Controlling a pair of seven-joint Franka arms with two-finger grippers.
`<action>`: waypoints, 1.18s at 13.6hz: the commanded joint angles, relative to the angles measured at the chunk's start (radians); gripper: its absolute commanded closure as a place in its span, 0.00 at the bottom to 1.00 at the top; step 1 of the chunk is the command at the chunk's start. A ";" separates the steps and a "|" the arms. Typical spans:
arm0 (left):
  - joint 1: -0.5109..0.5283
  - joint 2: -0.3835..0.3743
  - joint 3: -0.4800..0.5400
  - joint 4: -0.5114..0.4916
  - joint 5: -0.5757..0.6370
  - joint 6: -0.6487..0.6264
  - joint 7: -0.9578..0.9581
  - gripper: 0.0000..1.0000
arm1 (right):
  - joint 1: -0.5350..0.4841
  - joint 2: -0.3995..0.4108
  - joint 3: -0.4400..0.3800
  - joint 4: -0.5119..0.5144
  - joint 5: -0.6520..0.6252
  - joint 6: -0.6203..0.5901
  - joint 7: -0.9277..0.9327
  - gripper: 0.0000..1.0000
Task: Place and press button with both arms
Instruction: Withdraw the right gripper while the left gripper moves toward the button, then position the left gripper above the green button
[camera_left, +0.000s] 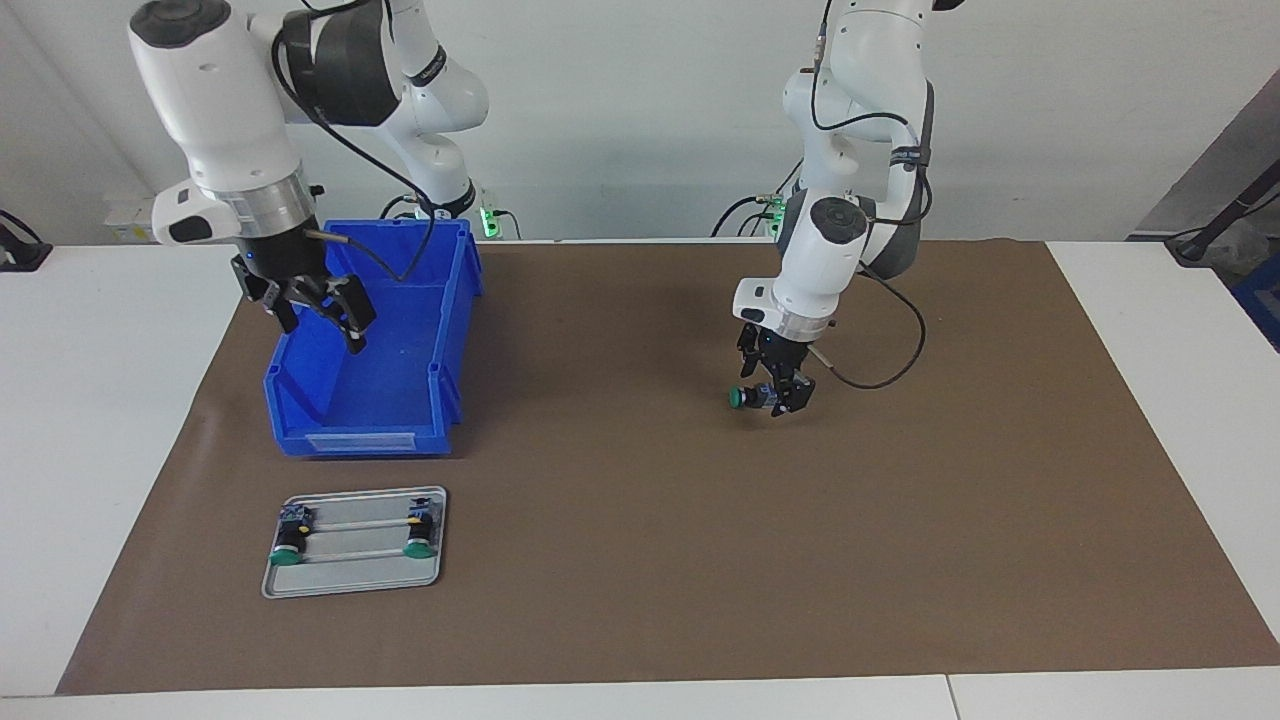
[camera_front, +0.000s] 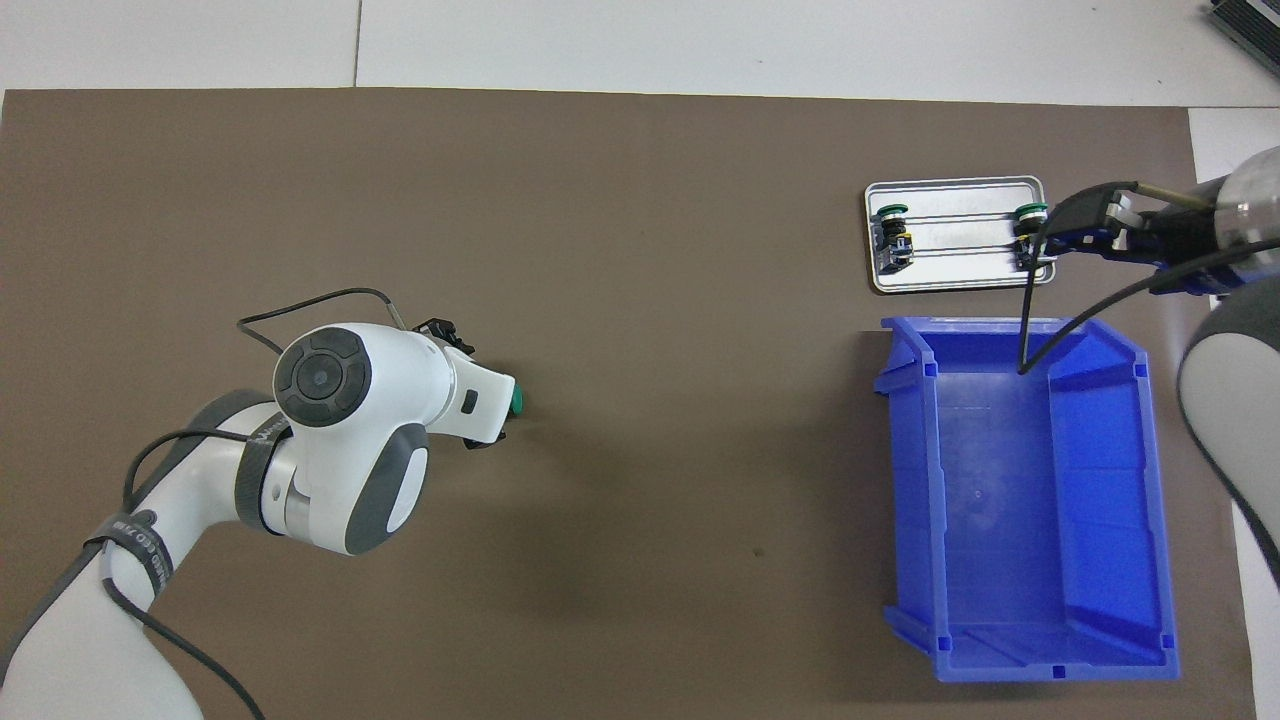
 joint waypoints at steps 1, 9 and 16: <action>-0.031 0.011 0.013 -0.020 -0.021 0.027 0.023 0.09 | -0.054 -0.036 0.003 0.062 0.023 -0.114 -0.186 0.00; -0.058 0.058 0.013 -0.037 -0.079 0.086 0.023 0.12 | -0.051 -0.104 0.010 0.028 -0.007 -0.178 -0.190 0.00; -0.072 0.061 0.016 -0.043 -0.079 0.089 0.024 0.38 | -0.057 -0.105 0.010 0.025 -0.006 -0.181 -0.190 0.00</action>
